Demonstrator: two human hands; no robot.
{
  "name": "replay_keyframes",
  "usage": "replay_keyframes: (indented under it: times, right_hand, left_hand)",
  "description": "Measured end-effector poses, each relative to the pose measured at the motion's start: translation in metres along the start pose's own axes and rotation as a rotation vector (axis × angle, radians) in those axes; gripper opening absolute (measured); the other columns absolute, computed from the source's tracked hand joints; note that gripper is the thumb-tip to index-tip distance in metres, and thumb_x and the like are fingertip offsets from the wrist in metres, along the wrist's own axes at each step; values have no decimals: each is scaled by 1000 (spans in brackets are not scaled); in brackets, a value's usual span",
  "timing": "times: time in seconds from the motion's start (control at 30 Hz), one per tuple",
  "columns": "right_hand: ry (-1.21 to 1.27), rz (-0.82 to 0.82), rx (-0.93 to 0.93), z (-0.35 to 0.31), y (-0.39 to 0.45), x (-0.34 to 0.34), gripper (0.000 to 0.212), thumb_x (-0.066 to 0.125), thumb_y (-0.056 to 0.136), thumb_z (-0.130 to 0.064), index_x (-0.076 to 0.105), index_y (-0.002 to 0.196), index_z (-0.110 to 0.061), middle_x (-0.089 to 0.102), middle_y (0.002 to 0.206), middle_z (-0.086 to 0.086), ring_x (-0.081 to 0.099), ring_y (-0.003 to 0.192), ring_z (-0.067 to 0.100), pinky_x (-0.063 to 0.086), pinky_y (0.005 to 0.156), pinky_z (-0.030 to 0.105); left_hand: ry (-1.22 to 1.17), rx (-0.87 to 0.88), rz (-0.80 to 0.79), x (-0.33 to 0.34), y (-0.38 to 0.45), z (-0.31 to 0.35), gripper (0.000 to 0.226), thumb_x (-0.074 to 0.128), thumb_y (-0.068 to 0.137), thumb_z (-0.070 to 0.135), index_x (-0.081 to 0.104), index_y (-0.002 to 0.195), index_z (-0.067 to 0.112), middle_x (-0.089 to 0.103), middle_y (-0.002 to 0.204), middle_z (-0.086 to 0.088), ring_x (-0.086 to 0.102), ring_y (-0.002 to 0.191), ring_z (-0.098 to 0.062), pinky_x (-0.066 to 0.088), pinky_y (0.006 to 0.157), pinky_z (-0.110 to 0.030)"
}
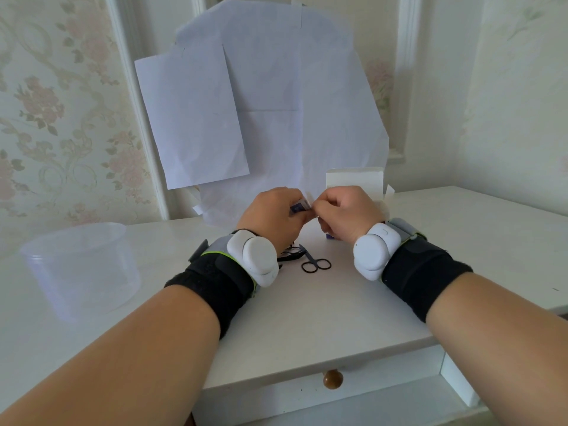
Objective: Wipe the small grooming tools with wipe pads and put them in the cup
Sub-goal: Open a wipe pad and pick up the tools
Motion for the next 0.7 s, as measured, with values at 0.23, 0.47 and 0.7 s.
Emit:
replay_keyframes:
  times: [0.23,0.47,0.7]
  right_hand:
    - [-179,-66,-83,-7,-4,7,21,53,91,-17,69,79,-15,71,63,-5,52,39,11,49,51,23]
    - [-248,-111,-100,-8,-6,11,23,50,93,-19,67,78,-15,71,64,-5,54,42,15,50,53,26]
    - [-24,-78,-11,-4,-3,-1,20,57,82,-11,65,64,-8,58,46,-2,52,50,18,51,56,33]
  left_hand:
    - [34,-45,-23,-2,-1,-5,14,65,88,31,65,79,20,62,85,1,57,80,-19,50,73,-34]
    - [-16,6,-45,-2,-3,-3,9,67,88,23,66,79,26,61,86,1,59,82,-17,48,74,-28]
    - [-10,190,3,-2,-4,14,6,66,86,13,70,81,16,55,77,5,53,80,-21,49,73,-41]
Point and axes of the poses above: each hand's wrist, its own y-axis towards the middle knuckle, its own x-axis out of the palm, z = x × y, the point moved 6 cm from there along y, towards the middle knuckle
